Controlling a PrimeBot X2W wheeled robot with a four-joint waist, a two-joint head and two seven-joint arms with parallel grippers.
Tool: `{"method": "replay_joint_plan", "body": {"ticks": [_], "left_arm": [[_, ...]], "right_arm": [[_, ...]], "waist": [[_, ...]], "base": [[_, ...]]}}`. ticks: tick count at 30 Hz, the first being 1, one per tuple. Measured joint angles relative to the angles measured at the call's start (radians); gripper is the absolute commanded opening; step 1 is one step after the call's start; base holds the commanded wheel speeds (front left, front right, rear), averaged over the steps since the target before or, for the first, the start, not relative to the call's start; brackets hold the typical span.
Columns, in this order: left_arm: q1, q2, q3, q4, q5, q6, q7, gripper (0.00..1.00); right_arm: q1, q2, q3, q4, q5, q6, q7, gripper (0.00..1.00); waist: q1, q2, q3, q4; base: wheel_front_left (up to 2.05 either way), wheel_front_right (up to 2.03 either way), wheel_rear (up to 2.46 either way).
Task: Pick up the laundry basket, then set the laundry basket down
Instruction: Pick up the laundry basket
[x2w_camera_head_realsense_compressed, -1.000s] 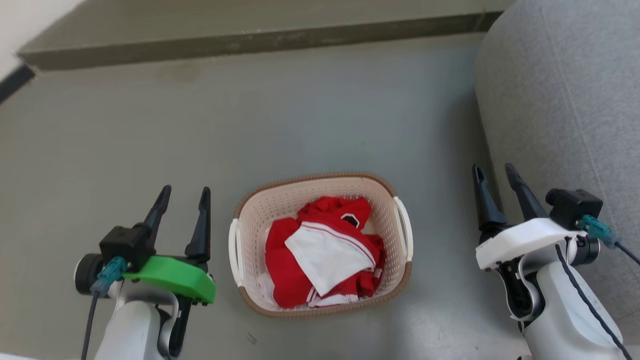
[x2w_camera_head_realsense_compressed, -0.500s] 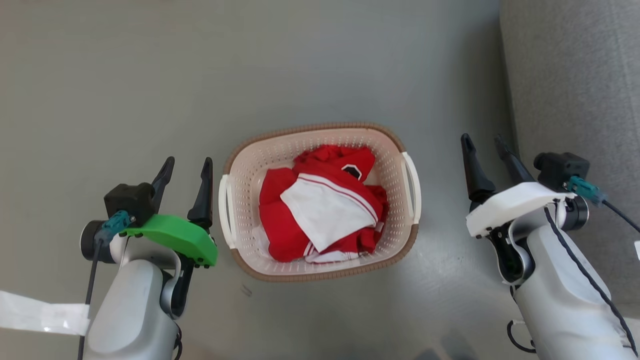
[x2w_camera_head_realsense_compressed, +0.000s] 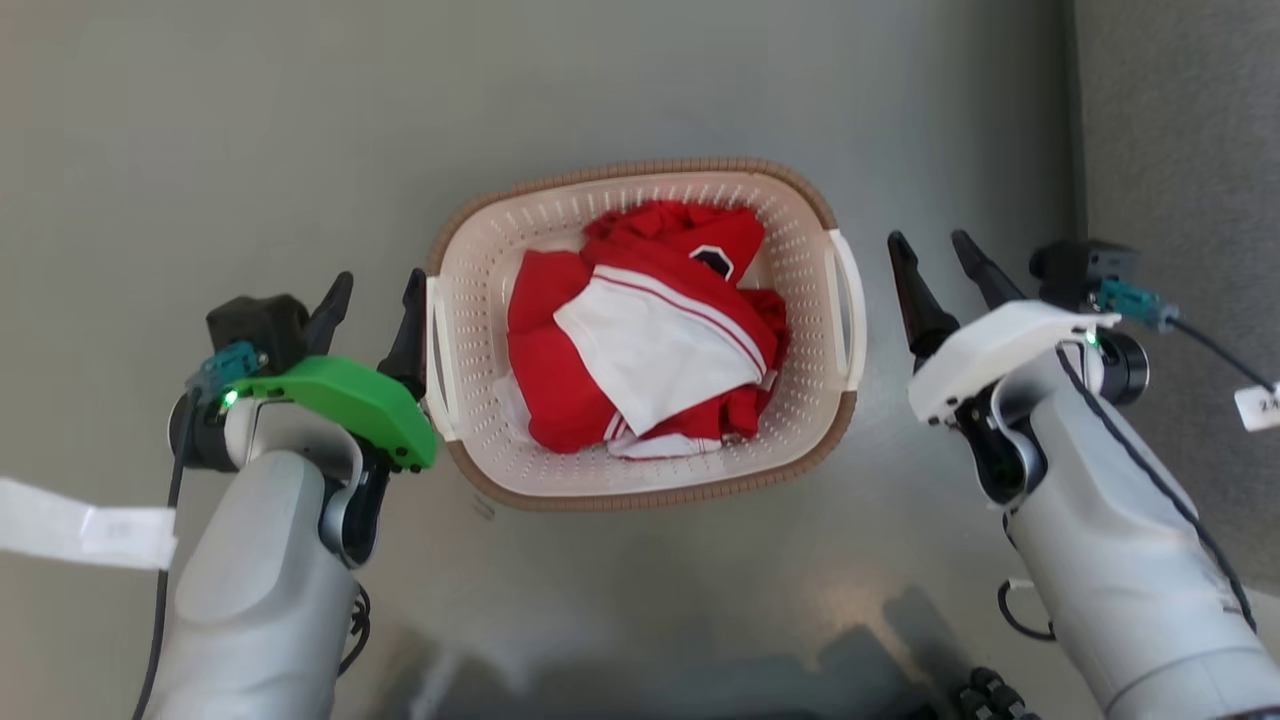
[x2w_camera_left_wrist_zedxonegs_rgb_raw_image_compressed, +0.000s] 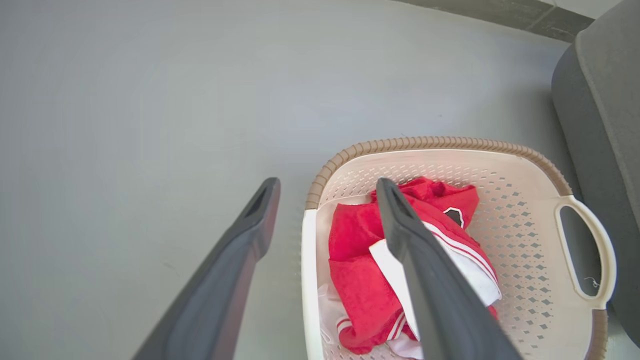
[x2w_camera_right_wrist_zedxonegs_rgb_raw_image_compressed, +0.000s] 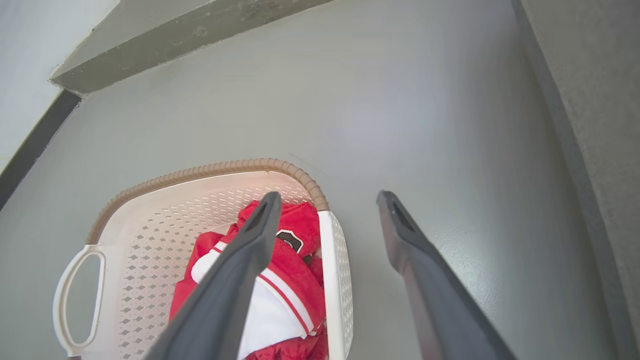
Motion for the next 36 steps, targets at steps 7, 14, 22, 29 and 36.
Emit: {"method": "replay_joint_plan", "body": {"ticks": [7,14,22,29,36], "left_arm": [[-0.055,-0.002,-0.052,0.094,-0.022,0.0,0.052,1.0],[-0.104,-0.003,-0.095,0.153,-0.046,0.0,0.086,1.0],[-0.168,-0.004,-0.109,0.216,-0.096,0.0,0.122,1.0],[-0.227,-0.005,-0.137,0.243,-0.124,0.0,0.14,1.0],[-0.261,-0.007,-0.173,0.271,-0.152,0.0,0.148,1.0]], "right_arm": [[-0.066,0.002,0.045,0.088,0.008,0.005,0.028,1.0],[-0.115,0.003,0.077,0.161,0.01,0.013,0.046,1.0],[-0.172,0.004,0.132,0.213,0.01,0.014,0.056,1.0],[-0.229,0.003,0.167,0.239,0.028,0.014,0.056,1.0],[-0.244,0.003,0.235,0.241,0.08,0.014,0.062,1.0]], "waist": [[0.0,0.0,0.068,-0.001],[-0.0001,0.0,0.12,-0.003],[-0.0001,0.0,0.177,0.001],[-0.0001,0.0,0.224,0.005],[-0.0001,0.0,0.257,0.018]], "base": [[0.0,0.0,0.0],[0.0,0.0,0.0],[0.0,0.0,0.0],[0.0,0.0,0.0],[0.0,0.0,0.0]]}}
